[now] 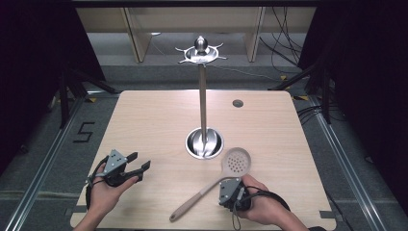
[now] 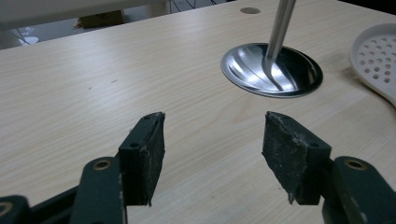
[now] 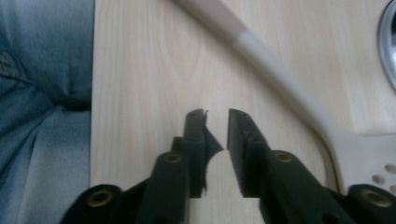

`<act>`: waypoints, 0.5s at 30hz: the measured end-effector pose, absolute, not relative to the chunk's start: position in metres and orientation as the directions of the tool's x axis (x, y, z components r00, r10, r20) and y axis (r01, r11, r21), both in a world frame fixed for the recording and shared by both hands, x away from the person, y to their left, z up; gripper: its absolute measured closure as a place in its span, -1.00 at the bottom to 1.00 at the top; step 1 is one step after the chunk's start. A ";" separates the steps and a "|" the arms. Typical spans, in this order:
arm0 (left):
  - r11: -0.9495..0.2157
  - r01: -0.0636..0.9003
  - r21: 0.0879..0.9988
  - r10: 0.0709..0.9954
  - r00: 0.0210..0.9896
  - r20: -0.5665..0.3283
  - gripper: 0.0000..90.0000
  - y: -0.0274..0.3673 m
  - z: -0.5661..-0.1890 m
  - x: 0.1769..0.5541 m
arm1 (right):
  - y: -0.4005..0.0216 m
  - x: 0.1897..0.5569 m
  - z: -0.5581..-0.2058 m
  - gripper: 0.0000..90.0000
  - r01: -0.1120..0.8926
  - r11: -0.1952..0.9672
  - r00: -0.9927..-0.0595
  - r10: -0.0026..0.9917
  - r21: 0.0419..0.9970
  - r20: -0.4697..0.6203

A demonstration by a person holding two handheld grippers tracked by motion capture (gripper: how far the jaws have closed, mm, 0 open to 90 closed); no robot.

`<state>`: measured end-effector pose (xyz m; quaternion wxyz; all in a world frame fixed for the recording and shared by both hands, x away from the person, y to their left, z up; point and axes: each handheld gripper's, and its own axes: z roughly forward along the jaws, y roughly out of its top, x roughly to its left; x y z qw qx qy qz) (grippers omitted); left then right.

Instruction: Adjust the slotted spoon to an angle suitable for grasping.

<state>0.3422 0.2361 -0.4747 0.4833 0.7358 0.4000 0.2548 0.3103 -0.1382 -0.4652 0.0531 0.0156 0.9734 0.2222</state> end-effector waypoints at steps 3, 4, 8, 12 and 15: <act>-0.227 0.341 0.912 0.812 0.583 -0.016 -0.02 0.232 -0.471 0.339 | -0.141 0.318 -0.461 1.00 0.082 0.885 -0.984 0.144 0.458 -0.102; -0.224 0.352 0.909 0.802 0.597 -0.034 0.03 0.229 -0.470 0.337 | -0.141 0.323 -0.458 1.00 0.084 0.889 -0.983 0.148 0.449 -0.109; -0.275 0.416 0.867 0.750 0.657 -0.077 0.43 0.210 -0.463 0.322 | -0.142 0.339 -0.451 1.00 0.172 0.881 -0.955 0.258 0.440 -0.143; -0.389 0.399 0.831 0.664 0.746 -0.047 0.73 0.189 -0.455 0.309 | -0.141 0.360 -0.448 1.00 0.266 0.844 -0.921 0.365 0.467 -0.135; -0.404 0.448 0.798 0.607 0.783 -0.132 0.88 0.167 -0.455 0.294 | -0.137 0.373 -0.447 1.00 0.310 0.820 -0.905 0.410 0.481 -0.115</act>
